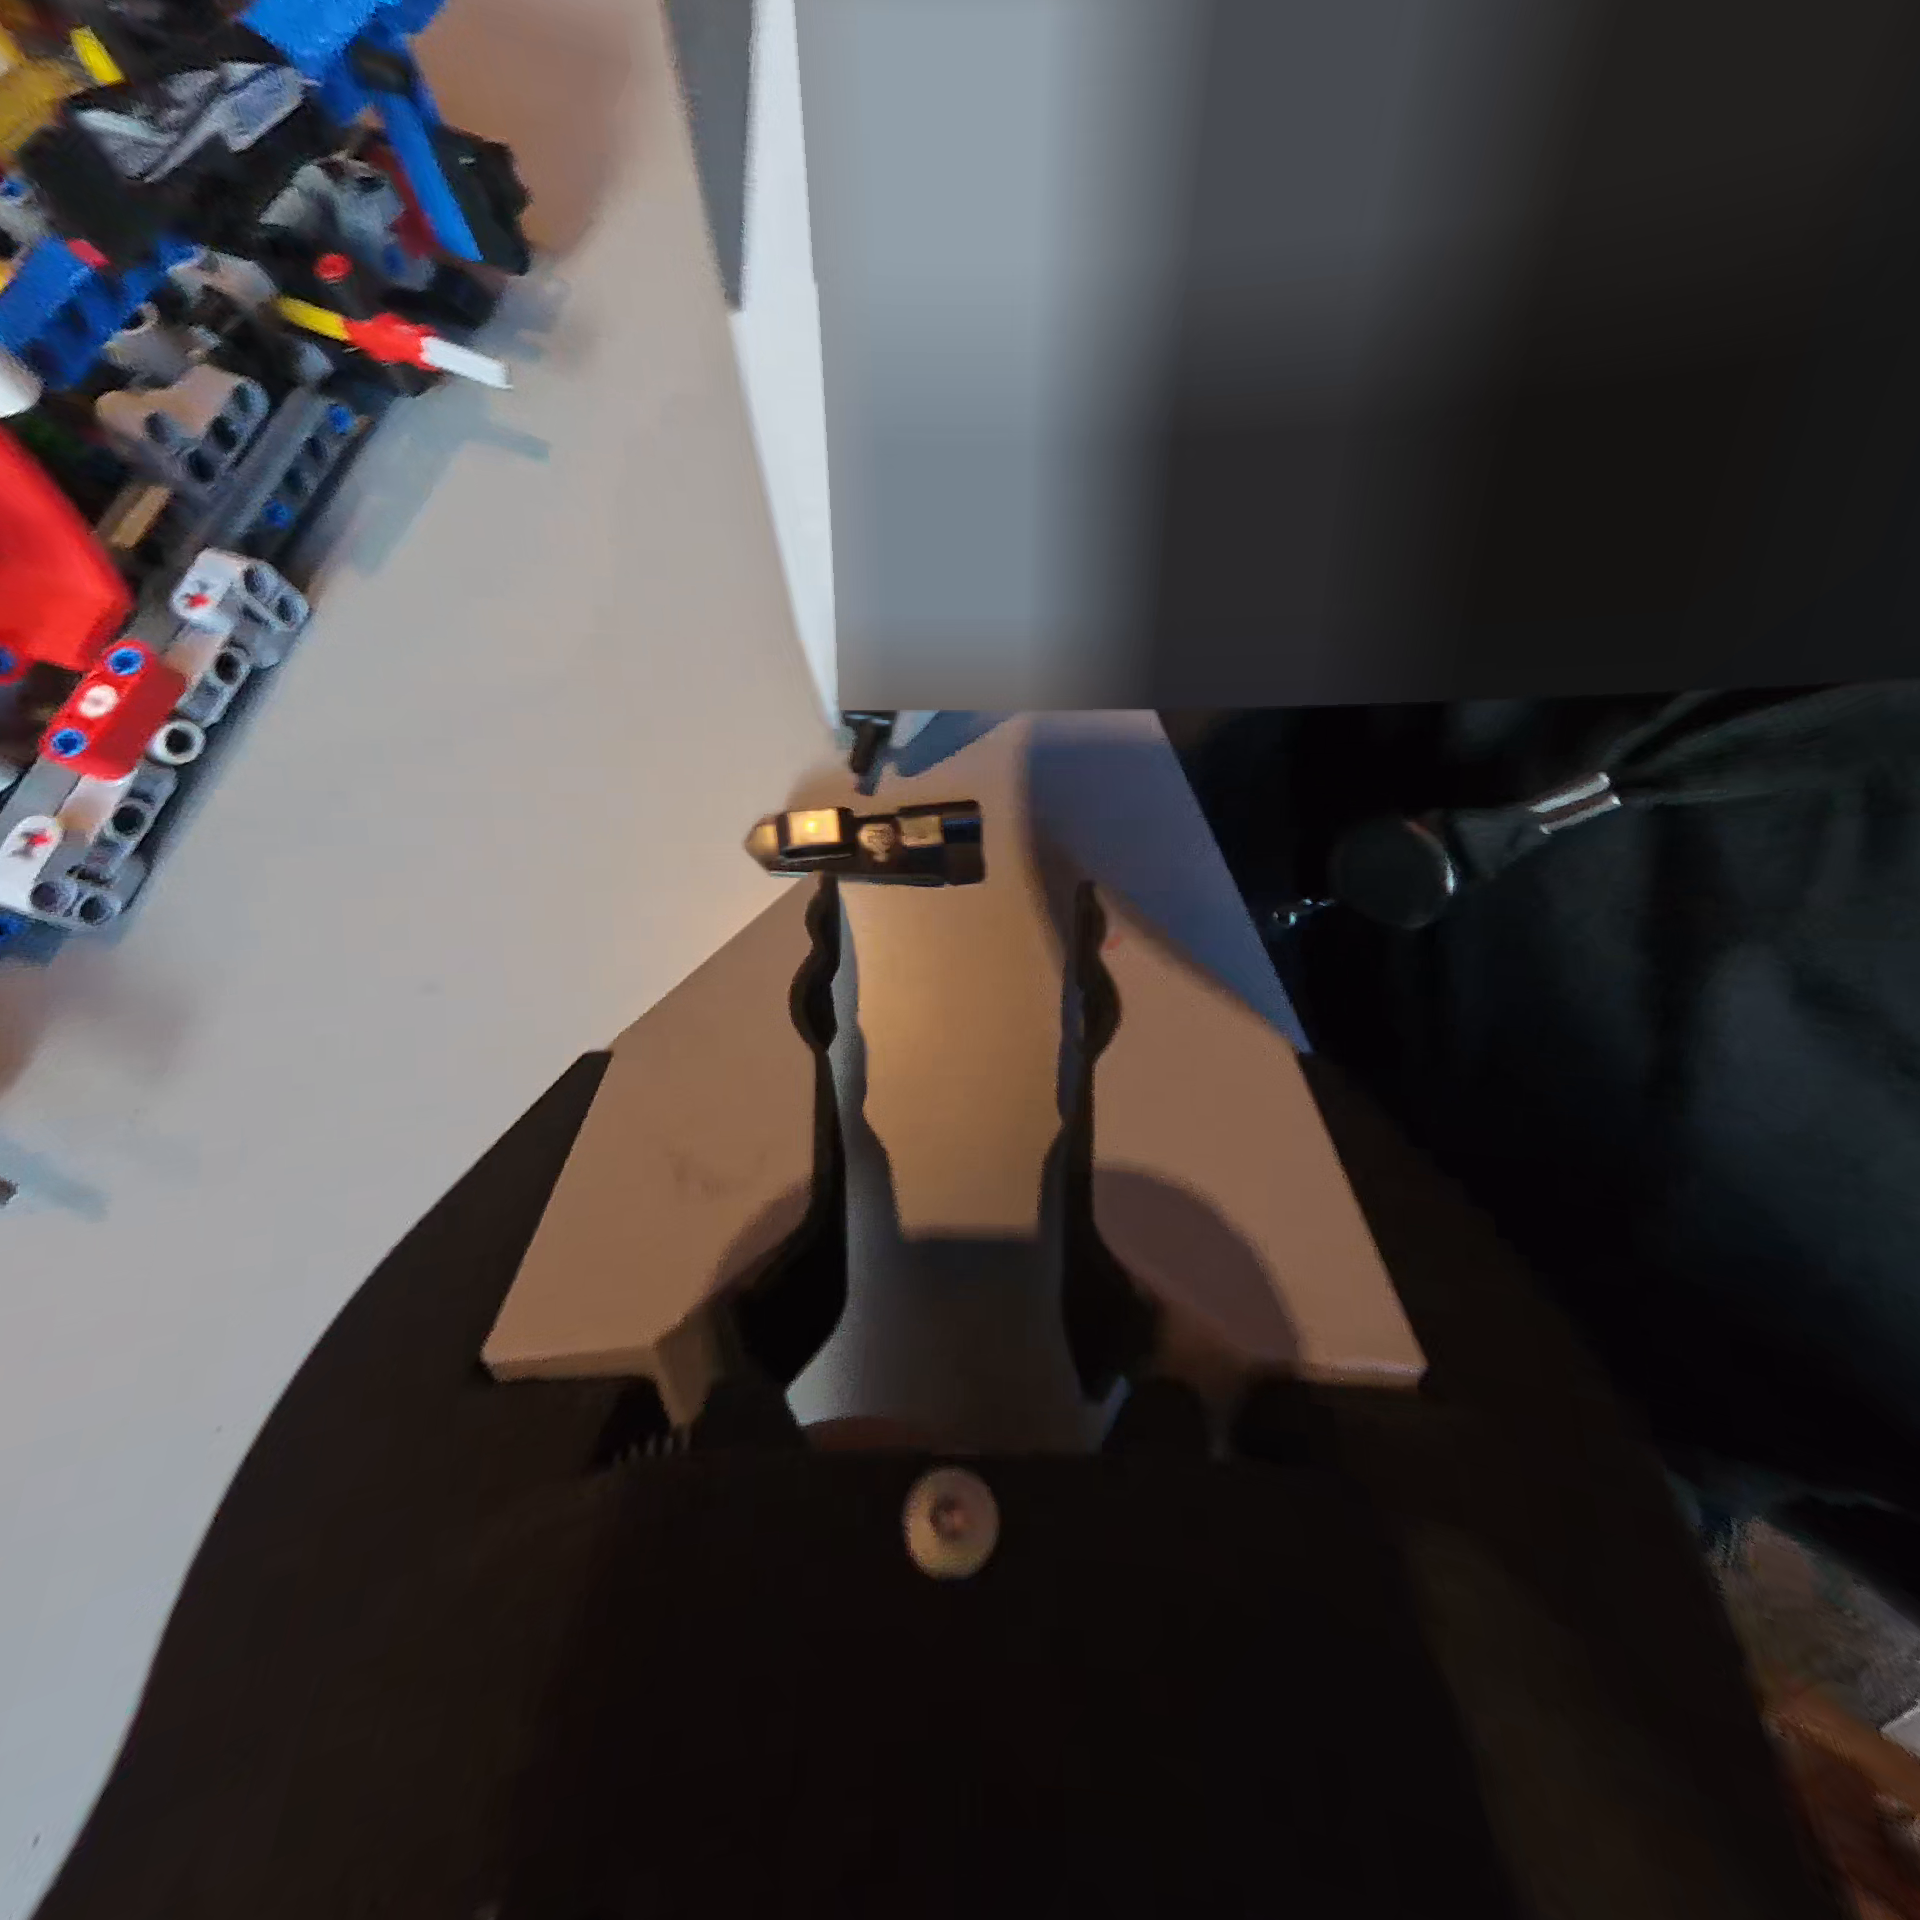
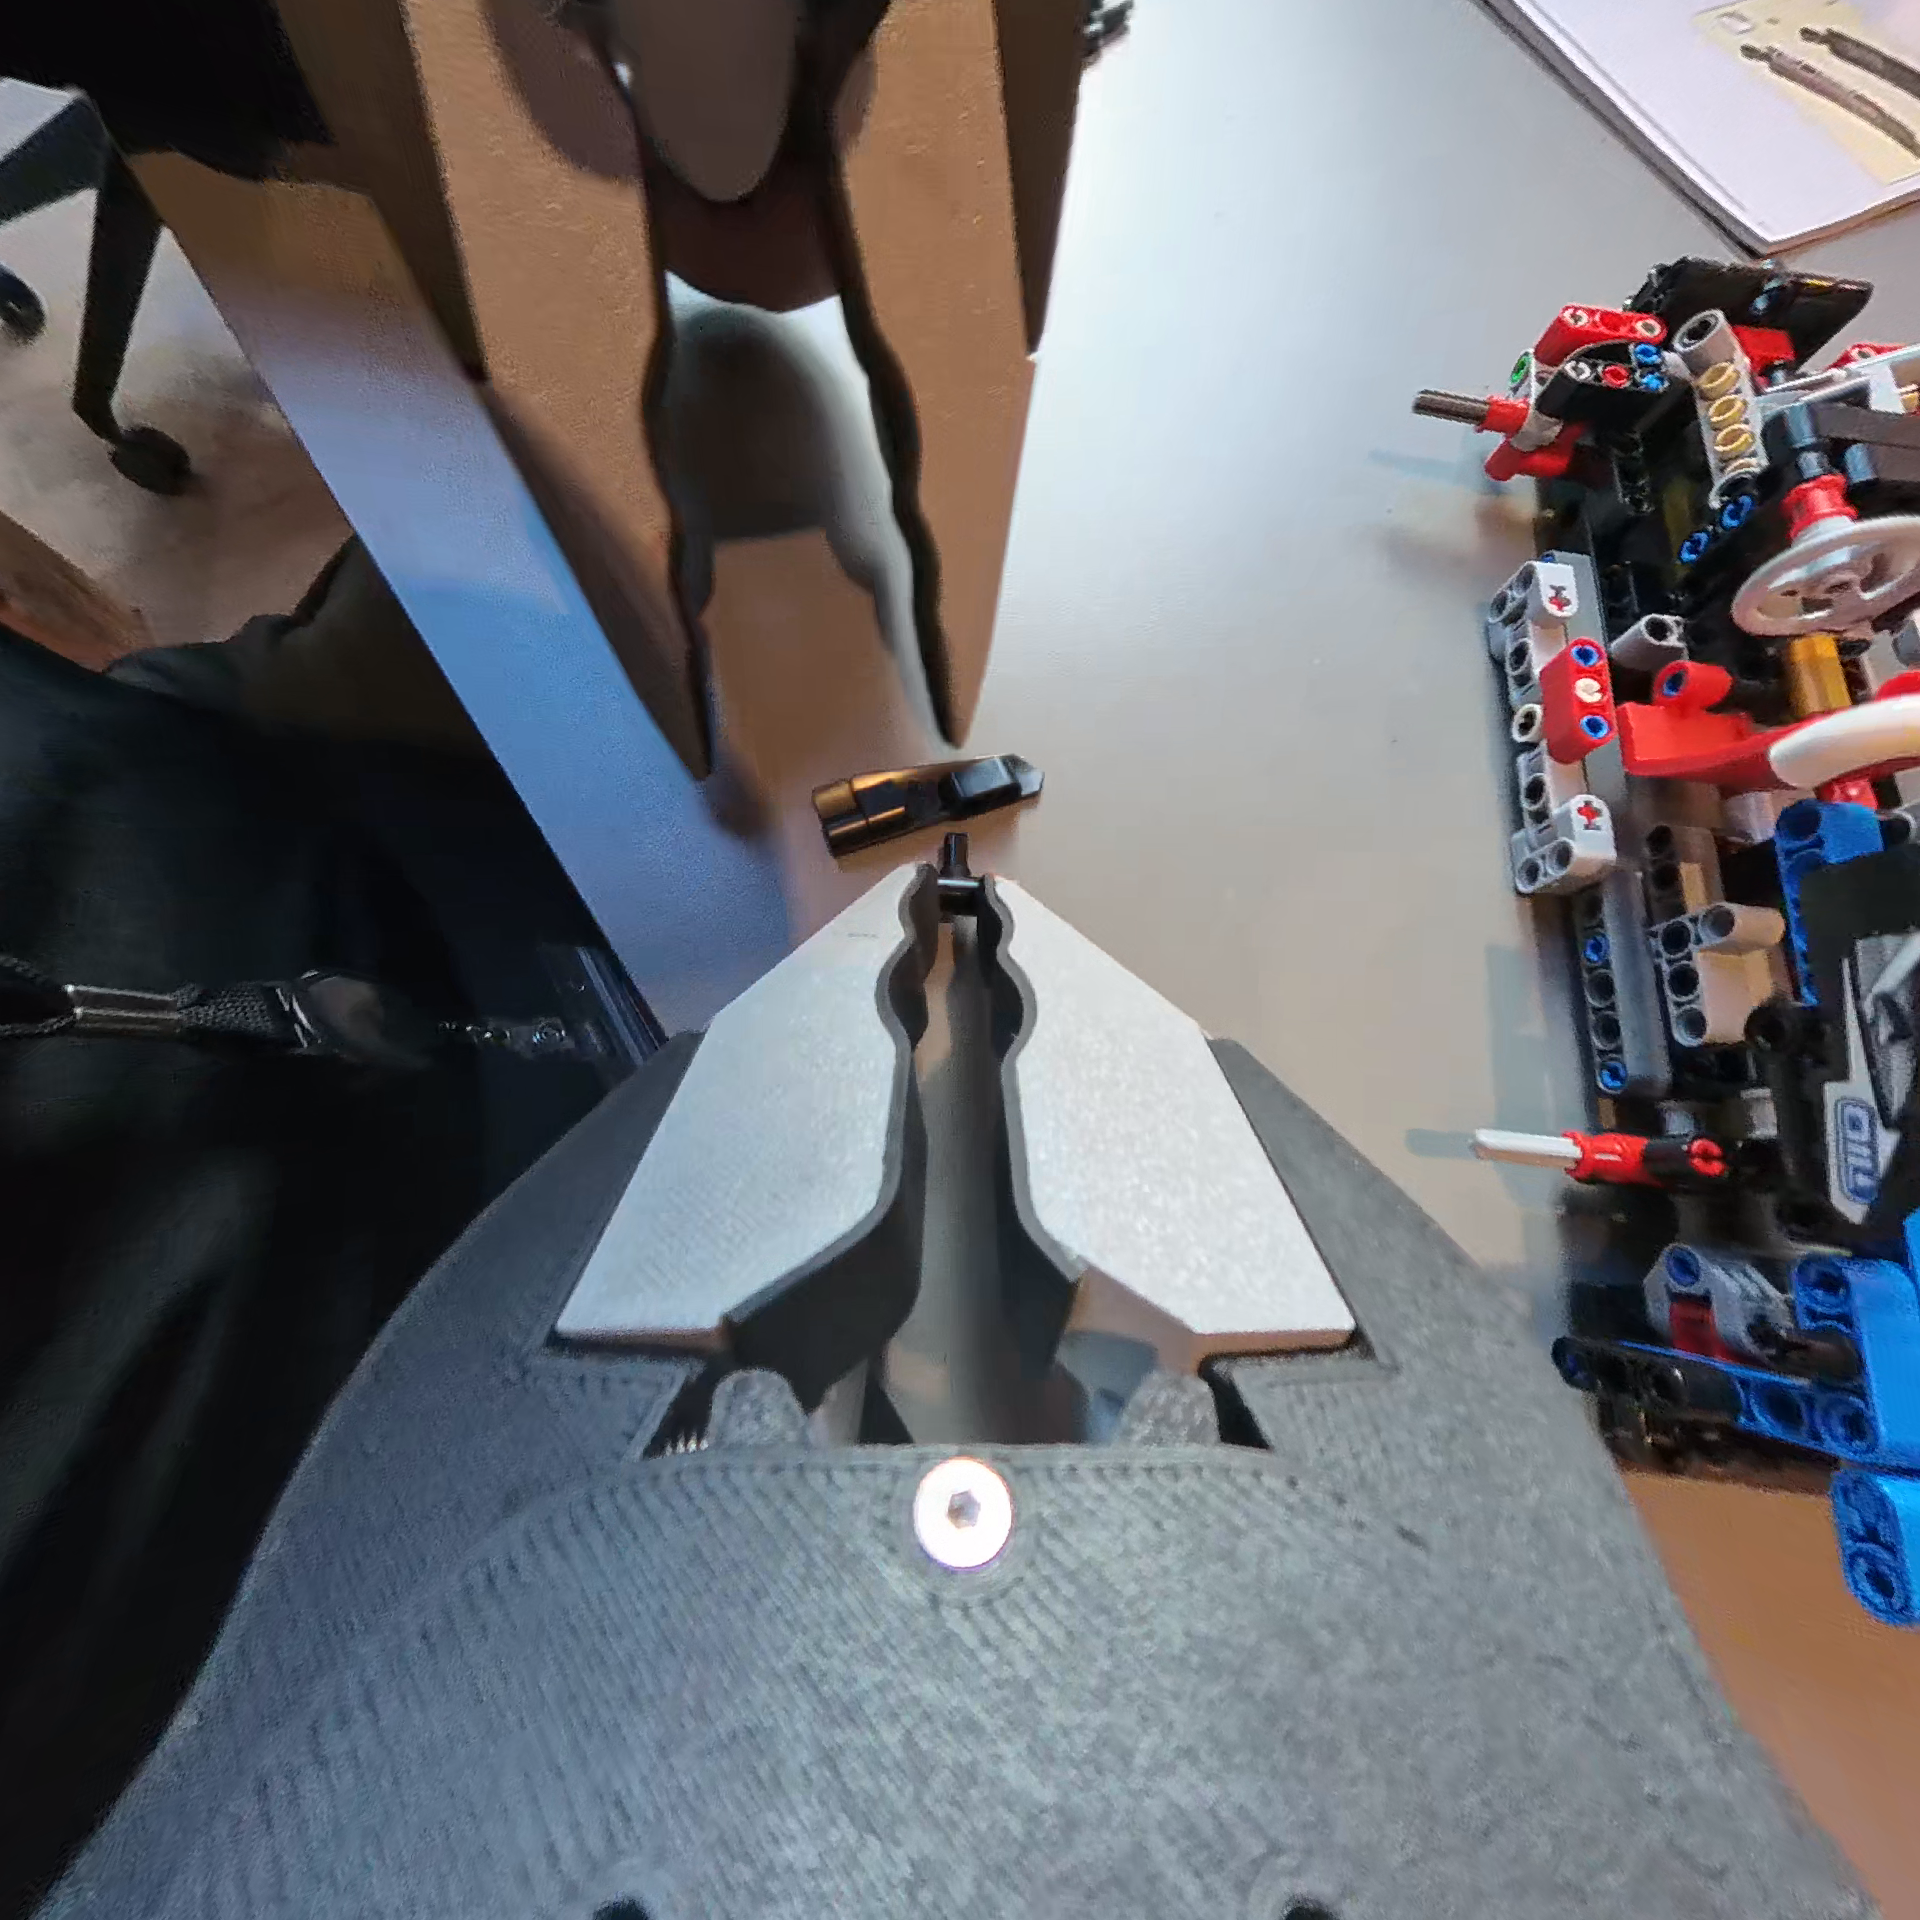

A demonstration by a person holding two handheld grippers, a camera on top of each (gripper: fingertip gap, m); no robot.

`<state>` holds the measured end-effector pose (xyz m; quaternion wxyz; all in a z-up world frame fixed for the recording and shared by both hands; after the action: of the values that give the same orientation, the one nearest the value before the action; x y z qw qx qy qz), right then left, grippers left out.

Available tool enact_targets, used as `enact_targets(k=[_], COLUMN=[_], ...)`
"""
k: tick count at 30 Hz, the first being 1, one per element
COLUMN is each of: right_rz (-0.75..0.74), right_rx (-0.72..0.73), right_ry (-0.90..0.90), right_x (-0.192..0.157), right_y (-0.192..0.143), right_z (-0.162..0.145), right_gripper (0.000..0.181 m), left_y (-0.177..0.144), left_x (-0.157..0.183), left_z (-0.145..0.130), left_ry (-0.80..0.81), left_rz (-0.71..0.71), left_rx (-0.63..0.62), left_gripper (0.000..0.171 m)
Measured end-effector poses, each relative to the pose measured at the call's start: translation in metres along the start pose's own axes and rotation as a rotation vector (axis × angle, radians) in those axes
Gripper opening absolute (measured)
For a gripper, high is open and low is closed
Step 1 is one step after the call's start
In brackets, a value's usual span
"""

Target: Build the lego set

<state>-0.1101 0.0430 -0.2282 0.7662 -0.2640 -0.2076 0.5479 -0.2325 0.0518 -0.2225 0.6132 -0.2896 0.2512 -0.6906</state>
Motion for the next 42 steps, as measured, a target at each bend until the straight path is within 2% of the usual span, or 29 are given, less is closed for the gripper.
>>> enact_targets(k=[3,8,11,14,19,21,26,35,36,40,42], right_rz=[0.022,0.08,0.12,0.145,0.183,0.186,0.179,0.183,0.18,0.18,0.182], right_rx=[0.006,0.011,-0.024,-0.042,-0.049,-0.05,-0.049,-0.059,-0.058,-0.058,-0.058], right_ry=[0.012,0.029,0.004,0.001,0.022,0.024,0.017,0.001,0.003,-0.004,-0.001], right_x=[0.006,0.011,0.009,0.01,0.012,0.012,0.014,0.015,0.015,0.015,0.015], right_y=[-0.002,-0.001,0.002,0.004,0.005,0.005,0.005,0.008,0.008,0.008,0.009], right_z=[-0.002,0.0,0.001,0.003,0.003,0.003,0.005,0.006,0.006,0.006,0.006], right_gripper=[0.004,0.003,0.004,0.004,0.004,0.004,0.004,0.004,0.004,0.004,0.005], left_y=[-0.001,0.007,0.01,0.008,-0.008,-0.01,-0.002,0.0,0.0,0.001,0.002], left_x=[-0.014,-0.017,-0.012,-0.012,-0.02,-0.022,-0.021,-0.018,-0.017,-0.019,-0.018], left_z=[0.003,0.005,0.007,0.009,0.021,0.025,0.029,0.032,0.031,0.025,0.021], left_ry=[-0.065,-0.078,-0.05,-0.054,-0.098,-0.103,-0.085,-0.031,-0.014,-0.023,-0.031], left_rz=[0.074,0.064,0.06,0.062,0.061,0.064,0.049,0.091,0.102,0.13,0.099], left_rx=[0.023,0.03,0.03,0.035,0.121,0.13,0.05,0.042,0.043,0.045,0.045], left_gripper=[0.045,0.045,0.036,0.039,0.033,0.025,0.023,0.017,0.012,0.019,0.015])
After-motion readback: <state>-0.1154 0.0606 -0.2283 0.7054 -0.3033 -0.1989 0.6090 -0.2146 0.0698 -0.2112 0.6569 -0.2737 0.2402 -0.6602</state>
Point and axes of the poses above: each gripper's, where its closed fingertips meet, y out along the fingers, z out of its top, x = y × z across the jaws, the point moved 7 cm from there along -y, back along the fingers
